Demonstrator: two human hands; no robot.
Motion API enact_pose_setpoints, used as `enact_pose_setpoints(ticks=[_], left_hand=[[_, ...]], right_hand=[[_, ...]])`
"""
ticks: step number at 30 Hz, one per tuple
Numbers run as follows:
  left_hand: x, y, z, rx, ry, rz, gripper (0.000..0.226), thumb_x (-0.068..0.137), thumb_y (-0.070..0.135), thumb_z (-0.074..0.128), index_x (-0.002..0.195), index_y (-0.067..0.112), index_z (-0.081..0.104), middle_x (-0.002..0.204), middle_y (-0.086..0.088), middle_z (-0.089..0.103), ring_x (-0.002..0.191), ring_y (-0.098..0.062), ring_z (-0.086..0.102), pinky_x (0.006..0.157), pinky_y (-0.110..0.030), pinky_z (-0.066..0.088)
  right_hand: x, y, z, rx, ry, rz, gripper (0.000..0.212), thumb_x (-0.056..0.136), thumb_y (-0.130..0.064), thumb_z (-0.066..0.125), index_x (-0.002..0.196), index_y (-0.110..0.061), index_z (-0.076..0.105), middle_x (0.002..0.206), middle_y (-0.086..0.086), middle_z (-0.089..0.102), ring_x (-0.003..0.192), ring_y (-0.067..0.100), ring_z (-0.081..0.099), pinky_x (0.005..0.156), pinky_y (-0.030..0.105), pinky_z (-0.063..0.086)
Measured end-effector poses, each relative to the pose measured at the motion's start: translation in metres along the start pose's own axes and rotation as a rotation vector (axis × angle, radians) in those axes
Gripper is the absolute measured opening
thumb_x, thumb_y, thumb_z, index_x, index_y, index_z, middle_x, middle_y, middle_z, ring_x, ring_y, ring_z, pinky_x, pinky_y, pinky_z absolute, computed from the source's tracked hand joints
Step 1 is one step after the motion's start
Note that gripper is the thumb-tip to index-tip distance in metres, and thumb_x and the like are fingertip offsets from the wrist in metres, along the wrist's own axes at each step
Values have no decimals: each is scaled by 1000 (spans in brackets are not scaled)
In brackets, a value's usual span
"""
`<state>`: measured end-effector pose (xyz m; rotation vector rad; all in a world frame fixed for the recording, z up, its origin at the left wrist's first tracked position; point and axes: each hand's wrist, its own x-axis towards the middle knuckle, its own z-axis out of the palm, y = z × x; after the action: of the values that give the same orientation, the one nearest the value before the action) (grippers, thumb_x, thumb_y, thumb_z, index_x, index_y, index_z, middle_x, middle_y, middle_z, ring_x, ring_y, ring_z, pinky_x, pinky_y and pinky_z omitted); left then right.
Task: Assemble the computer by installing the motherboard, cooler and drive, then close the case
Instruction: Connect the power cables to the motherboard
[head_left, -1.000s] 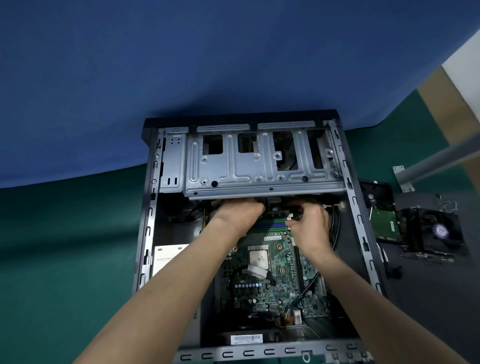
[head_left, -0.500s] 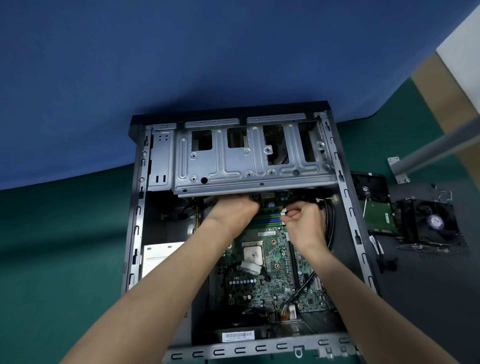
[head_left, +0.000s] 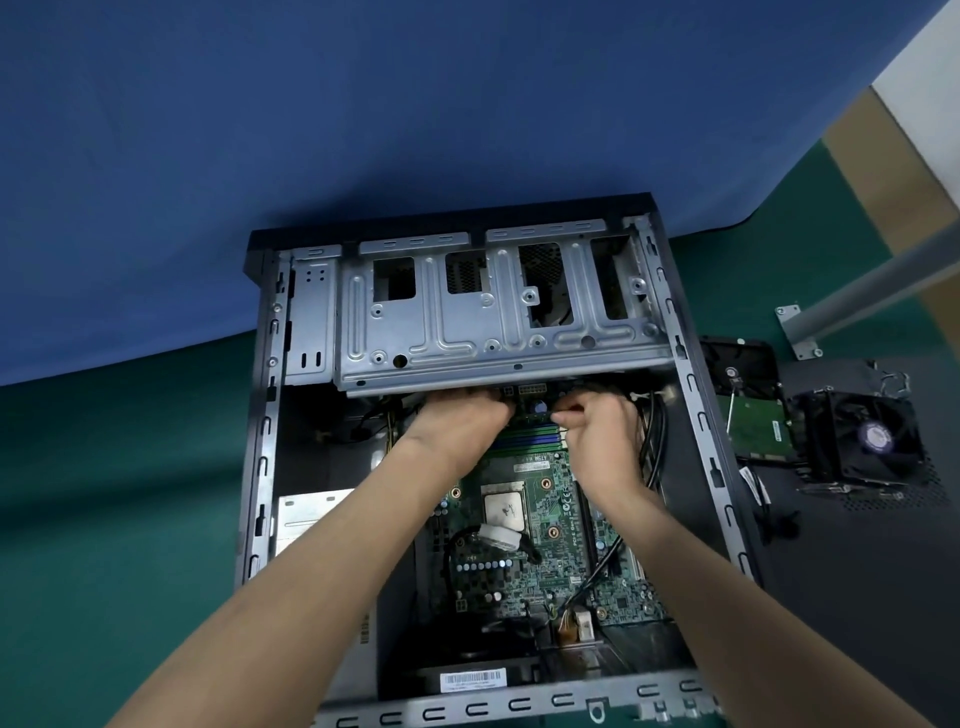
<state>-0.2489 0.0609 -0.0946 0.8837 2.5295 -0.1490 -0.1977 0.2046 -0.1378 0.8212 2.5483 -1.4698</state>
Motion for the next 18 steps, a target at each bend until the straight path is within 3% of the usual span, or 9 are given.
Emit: enact_pose_setpoints(ticks=[2, 3, 6, 9, 11, 12, 15, 18], left_hand=[[0, -1, 2, -8, -1, 7, 32, 93, 0, 45, 118, 16, 55, 109, -7, 60, 100, -26, 59, 67, -30, 35], [-1, 0, 2, -11, 5, 13, 32, 93, 0, 45, 118, 16, 55, 110, -7, 60, 100, -26, 59, 68, -31, 36], [0, -1, 1, -7, 2, -18, 32, 93, 0, 46, 119, 17, 55, 112, -7, 59, 101, -27, 59, 71, -33, 40], [-2, -1, 0, 2, 24, -20, 33, 91, -2, 47, 117, 15, 56, 111, -7, 60, 102, -27, 59, 69, -32, 37], [-2, 0, 1, -21, 33, -32, 32, 90, -1, 49, 116, 15, 57, 110, -7, 61, 101, -27, 59, 68, -31, 34], [-2, 1, 2, -40, 36, -47, 31, 90, 0, 50, 116, 16, 58, 109, -7, 61, 101, -27, 60, 68, -30, 34], [-4, -2, 5, -196, 68, -99, 30, 91, 3, 50, 116, 17, 59, 109, -5, 65, 103, -27, 60, 69, -27, 39], [-11, -9, 8, -507, 45, -169, 44, 91, 0, 47, 127, 24, 55, 110, 8, 69, 102, -8, 60, 62, -10, 35]], right_hand=[[-3, -1, 2, 35, 44, 24, 28, 83, 10, 44, 97, 0, 66, 89, 9, 68, 84, 9, 64, 63, 10, 42], [-3, -2, 5, 26, 80, 49, 28, 82, 8, 41, 91, -4, 65, 87, 7, 66, 81, 9, 64, 56, 11, 41], [-3, 1, 8, -13, 73, 51, 26, 79, 3, 39, 82, -12, 60, 90, 5, 65, 84, 18, 62, 56, 24, 37], [-3, -4, 5, 18, 28, 32, 22, 80, 1, 47, 89, -8, 65, 93, 5, 66, 96, 28, 63, 65, 20, 41], [-2, 1, 4, -24, 19, 21, 27, 83, 12, 49, 102, 7, 67, 107, 19, 65, 93, 18, 61, 81, 11, 38], [-3, 1, 3, 13, 23, 56, 28, 85, 15, 49, 109, 13, 63, 110, 19, 63, 85, 8, 59, 82, 7, 39], [-4, 3, 1, 16, 12, 81, 37, 86, 7, 63, 122, 8, 57, 106, 13, 62, 66, -6, 53, 69, 3, 42], [-4, -2, -4, 47, -10, 64, 32, 81, 5, 71, 113, 3, 65, 94, 2, 65, 64, -5, 57, 64, 6, 41]])
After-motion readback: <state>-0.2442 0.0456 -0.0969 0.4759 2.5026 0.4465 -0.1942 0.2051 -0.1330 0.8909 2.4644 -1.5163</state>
